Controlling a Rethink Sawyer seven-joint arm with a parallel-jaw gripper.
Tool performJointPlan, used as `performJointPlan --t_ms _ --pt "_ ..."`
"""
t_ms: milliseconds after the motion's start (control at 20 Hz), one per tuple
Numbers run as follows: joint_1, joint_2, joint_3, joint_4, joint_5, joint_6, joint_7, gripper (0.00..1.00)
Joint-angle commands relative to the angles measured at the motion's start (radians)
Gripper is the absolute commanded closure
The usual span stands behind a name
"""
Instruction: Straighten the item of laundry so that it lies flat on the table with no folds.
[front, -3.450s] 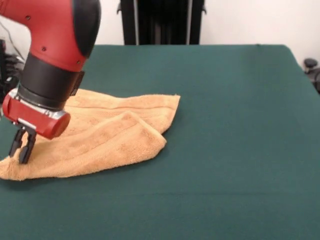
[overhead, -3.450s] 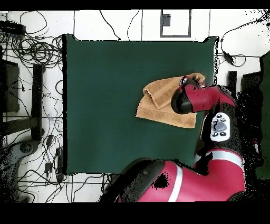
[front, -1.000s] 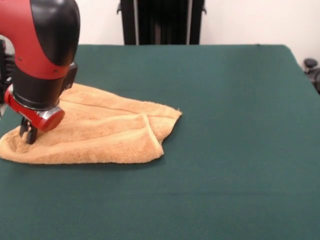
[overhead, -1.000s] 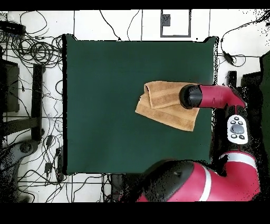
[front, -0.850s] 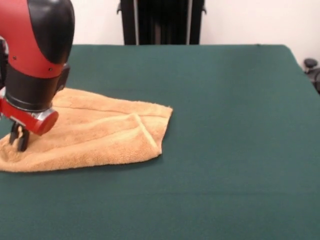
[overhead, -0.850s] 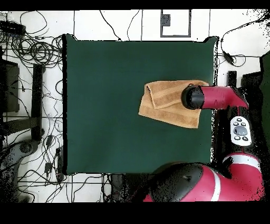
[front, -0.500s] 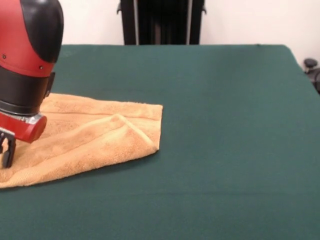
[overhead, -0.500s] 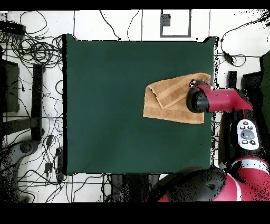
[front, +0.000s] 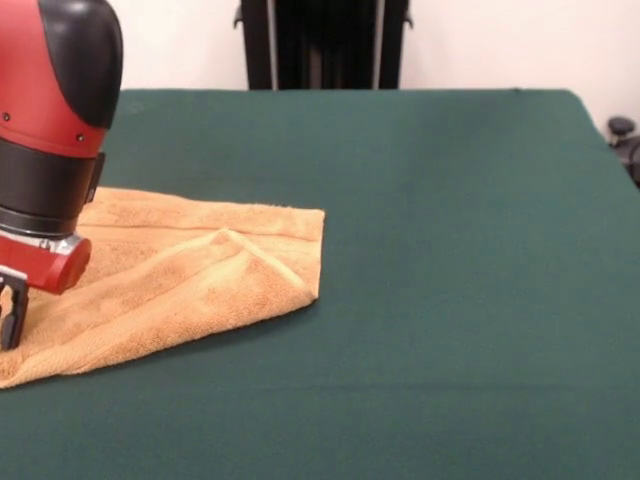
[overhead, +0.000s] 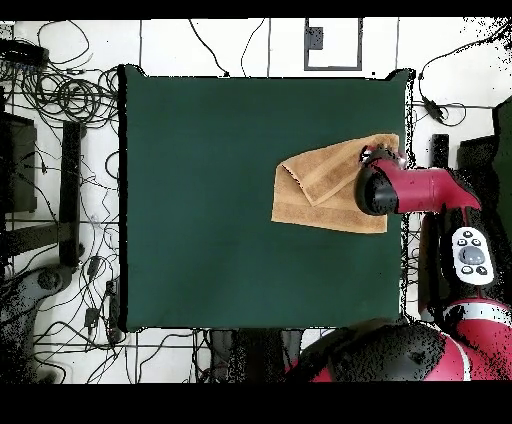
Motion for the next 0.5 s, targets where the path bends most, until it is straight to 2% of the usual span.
performJointPlan --t_ms 50,500 --pt "0.058 0.018 0.11 0.036 0.012 0.113 -0.188 1.0" --pt "0.116 0.023 0.044 0.018 0.083 0.251 -0.052 1.0"
